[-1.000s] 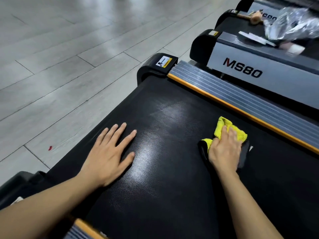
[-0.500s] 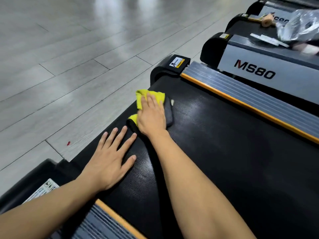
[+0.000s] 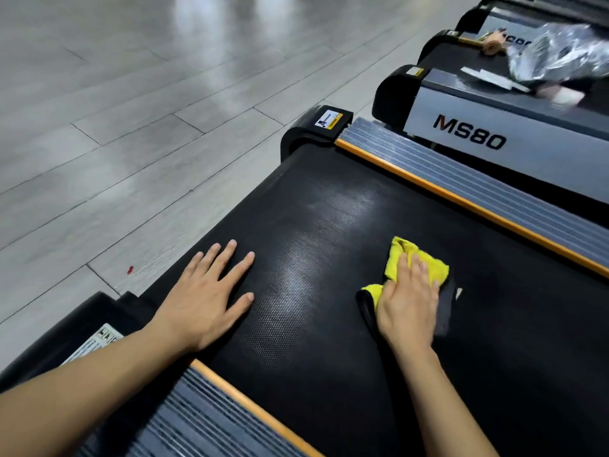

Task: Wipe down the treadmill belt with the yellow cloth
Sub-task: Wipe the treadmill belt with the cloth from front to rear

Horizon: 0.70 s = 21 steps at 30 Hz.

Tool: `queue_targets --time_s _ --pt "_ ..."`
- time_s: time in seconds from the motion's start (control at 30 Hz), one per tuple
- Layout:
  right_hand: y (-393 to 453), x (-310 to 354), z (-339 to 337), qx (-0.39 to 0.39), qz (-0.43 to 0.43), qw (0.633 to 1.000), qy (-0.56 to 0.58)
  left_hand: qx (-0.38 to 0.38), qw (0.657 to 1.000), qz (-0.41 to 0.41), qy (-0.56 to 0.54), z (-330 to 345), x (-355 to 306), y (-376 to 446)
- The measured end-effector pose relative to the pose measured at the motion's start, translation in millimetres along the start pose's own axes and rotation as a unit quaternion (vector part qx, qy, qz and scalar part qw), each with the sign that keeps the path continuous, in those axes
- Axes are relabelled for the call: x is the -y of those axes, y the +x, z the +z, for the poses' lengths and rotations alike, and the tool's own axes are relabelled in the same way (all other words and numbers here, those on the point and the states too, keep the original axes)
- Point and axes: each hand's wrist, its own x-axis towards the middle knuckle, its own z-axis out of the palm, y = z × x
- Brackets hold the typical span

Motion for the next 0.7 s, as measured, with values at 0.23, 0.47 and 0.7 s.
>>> queue_targets --time_s 0.23,0.47,0.7 --pt "51.4 138.7 43.5 0.077 -0.194 0.978 0.016 0.002 0.998 -0.061 -0.015 -19.9 18.2 -66.3" --pt "42.5 172.7 47.9 0.107 -0.34 0.934 0.034 -0.074 0.991 -0.083 -0.074 -3.0 26.5 -83.8" --pt "-46.8 204.6 42.0 0.198 -0.577 0.79 0.062 -0.119 0.985 -0.087 -0.09 2.1 26.2 -82.9"
